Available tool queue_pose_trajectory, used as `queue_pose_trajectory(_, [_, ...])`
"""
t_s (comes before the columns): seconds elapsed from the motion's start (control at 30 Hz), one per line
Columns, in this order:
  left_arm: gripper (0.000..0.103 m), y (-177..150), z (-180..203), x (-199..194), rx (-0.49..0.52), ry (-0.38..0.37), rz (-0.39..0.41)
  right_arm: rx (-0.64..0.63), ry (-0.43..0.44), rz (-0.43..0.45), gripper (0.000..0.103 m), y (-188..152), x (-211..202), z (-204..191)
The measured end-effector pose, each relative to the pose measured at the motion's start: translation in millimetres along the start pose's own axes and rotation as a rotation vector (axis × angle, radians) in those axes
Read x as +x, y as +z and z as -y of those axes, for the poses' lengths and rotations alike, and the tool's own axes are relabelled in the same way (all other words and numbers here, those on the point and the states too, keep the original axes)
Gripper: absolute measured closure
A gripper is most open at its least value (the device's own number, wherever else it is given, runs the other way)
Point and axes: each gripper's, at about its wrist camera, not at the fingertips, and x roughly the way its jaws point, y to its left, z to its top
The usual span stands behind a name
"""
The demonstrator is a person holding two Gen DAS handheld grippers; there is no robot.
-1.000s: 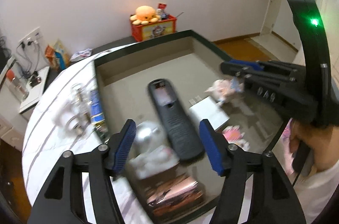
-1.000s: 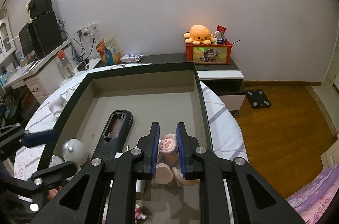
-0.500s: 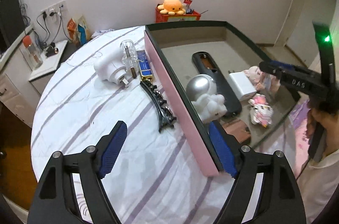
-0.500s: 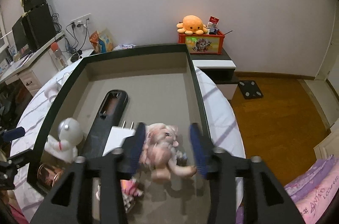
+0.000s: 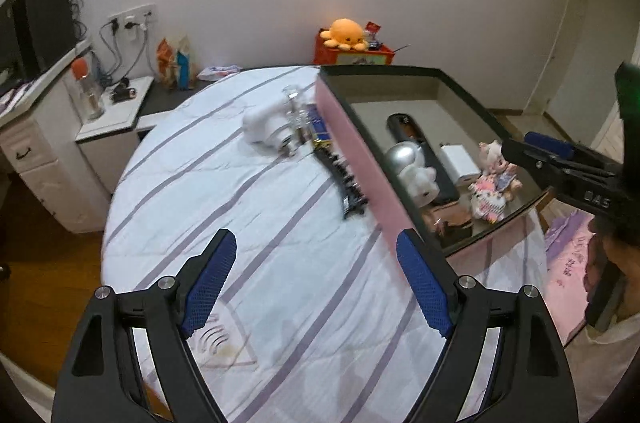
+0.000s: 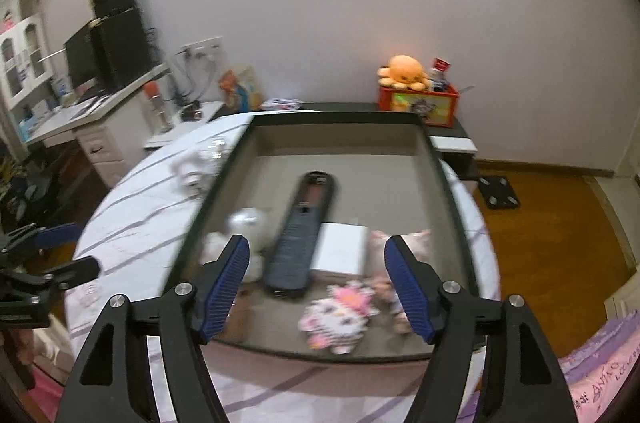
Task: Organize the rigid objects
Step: 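Move both tools back over the bed toward the white round plug adapter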
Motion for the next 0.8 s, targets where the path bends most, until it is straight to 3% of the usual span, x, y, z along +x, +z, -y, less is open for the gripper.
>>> queue_pose_trajectory(0.1, [0.019,-8.3,-8.9,-6.8,-0.012,0.013,-0.002,-0.022,0.046,-0.004,0.03,-1.1,-2.2,-21.3])
queue_pose_trajectory(0.17, [0.018,-11.9,-14.7,-10.9,-0.026,0.021,0.003,-0.028,0.079,-0.014,0.023,-1.8,-2.2,-32.7])
queue_pose_trajectory(0.4, [0.008,-17.3,-34.6,-15.7,-0.06,0.038,0.04,-0.038,0.201,-0.004,0.023,1.0,0.9,-58.0])
queue_pose_trajectory(0.63, [0.008,6.3,-54.1,26.5,-0.102,0.048,0.02,-0.054,0.281,0.017,0.023,24.8,33.0,-49.6])
queue_pose_trajectory(0.8, [0.008,37.1,-51.0,60.5,-0.026,0.086,-0.077,-0.087,0.3,-0.047,0.023,49.8,61.5,-52.1])
